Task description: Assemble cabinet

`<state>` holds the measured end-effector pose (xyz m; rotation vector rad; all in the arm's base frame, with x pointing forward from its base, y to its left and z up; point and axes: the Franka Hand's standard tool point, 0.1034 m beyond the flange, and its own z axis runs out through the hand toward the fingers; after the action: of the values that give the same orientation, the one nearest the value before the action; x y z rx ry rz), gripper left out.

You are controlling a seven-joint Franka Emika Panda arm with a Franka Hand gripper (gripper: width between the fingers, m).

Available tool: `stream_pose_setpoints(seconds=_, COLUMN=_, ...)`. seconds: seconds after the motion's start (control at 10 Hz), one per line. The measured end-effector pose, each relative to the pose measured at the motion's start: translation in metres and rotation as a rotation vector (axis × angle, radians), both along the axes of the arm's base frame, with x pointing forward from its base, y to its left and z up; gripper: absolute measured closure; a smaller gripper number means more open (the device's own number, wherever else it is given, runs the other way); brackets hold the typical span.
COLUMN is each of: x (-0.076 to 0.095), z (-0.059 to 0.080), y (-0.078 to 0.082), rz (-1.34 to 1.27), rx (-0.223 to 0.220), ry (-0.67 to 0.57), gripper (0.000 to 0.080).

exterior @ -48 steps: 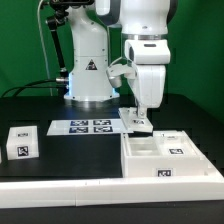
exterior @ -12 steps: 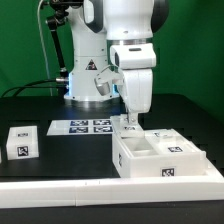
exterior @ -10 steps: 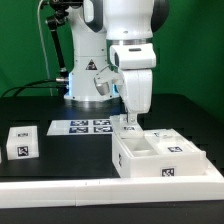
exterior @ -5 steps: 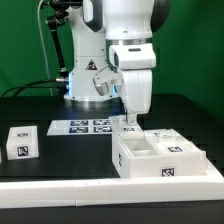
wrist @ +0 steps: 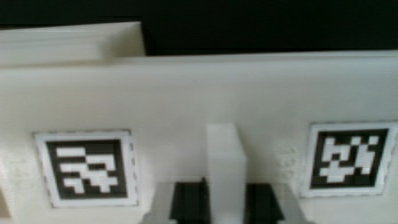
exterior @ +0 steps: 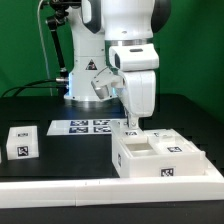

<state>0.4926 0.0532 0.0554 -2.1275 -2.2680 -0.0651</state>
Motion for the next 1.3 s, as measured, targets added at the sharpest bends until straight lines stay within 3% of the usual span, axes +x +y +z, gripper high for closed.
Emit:
stream_pose_setpoints(seconds=0.7, x=0.079, z=0.002, y=0.001, rz=0.012, rx=0.039, ry=-0.078, gripper=0.0727)
stream_pose_setpoints(seconds=1.2, x=0.084, z=0.002, y=0.005, rz=-0.003, rx=0.037, ry=-0.057, gripper=0.0722)
stream_pose_setpoints(seconds=1.3, x=0.083, z=0.003, y=0.006, rz=-0.001, rx=0.035, ry=-0.057, gripper=0.0607)
